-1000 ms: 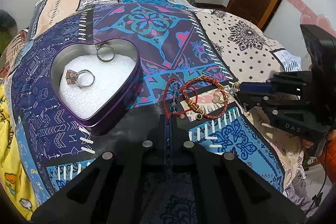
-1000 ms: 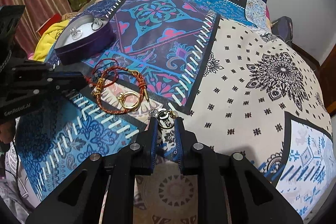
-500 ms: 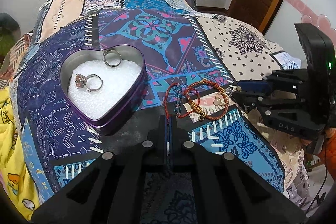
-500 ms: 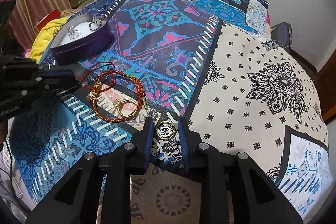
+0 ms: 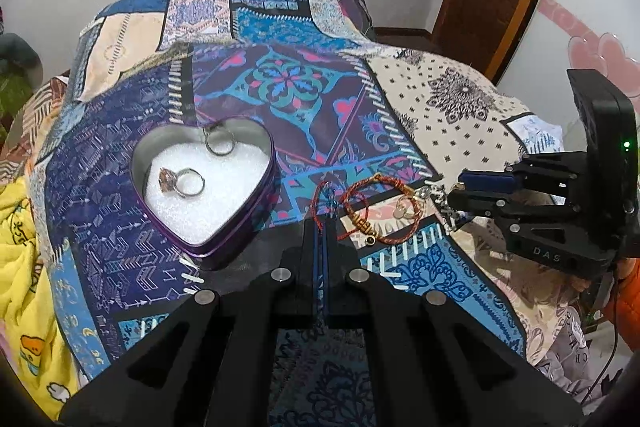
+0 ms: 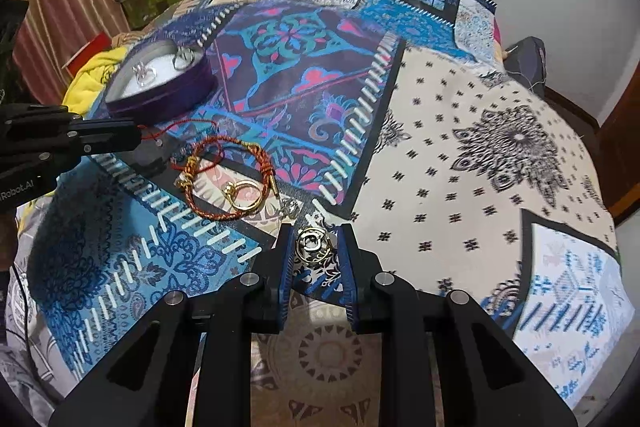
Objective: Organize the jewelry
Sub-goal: 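Lift the gold ring and carry it over the heart tin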
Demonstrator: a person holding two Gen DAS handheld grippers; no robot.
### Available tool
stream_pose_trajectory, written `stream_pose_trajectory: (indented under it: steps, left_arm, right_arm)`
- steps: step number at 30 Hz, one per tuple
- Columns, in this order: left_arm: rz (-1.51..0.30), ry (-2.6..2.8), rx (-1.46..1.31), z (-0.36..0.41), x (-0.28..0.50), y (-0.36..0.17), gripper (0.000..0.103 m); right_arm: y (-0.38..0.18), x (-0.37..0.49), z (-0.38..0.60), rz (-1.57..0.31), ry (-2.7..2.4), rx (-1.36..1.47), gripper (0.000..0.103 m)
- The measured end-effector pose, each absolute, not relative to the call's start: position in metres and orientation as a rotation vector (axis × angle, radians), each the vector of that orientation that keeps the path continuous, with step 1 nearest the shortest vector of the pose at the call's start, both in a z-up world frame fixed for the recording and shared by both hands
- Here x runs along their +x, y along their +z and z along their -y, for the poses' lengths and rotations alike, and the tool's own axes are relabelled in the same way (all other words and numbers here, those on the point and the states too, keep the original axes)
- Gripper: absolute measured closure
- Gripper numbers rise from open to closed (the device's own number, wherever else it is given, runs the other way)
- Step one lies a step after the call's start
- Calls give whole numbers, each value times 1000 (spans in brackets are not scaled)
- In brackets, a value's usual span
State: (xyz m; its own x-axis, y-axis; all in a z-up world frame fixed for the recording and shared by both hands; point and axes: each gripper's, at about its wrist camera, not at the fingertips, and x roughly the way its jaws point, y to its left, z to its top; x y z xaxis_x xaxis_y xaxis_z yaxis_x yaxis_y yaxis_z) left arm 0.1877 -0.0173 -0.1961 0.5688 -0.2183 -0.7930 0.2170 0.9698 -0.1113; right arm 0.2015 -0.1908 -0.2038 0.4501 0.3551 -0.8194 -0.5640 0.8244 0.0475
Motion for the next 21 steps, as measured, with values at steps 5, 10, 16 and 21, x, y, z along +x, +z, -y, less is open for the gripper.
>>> stream_pose_trajectory:
  steps: [5, 10, 16, 21]
  left_arm:
    - [-900, -249, -7, 13, 185, -183, 103]
    - [-863, -239, -19, 8, 180, -168, 103]
    - [-813, -229, -35, 1, 174, -147, 103]
    - [-761, -224, -54, -6, 169, -125, 103]
  right_arm:
    - [-184, 199, 193, -896, 574, -212, 84]
    - [-166, 199, 187, -848, 579, -191, 84]
    - [-150, 198, 178, -800, 603, -182, 84]
    - [-137, 196, 169, -762, 619, -176, 84]
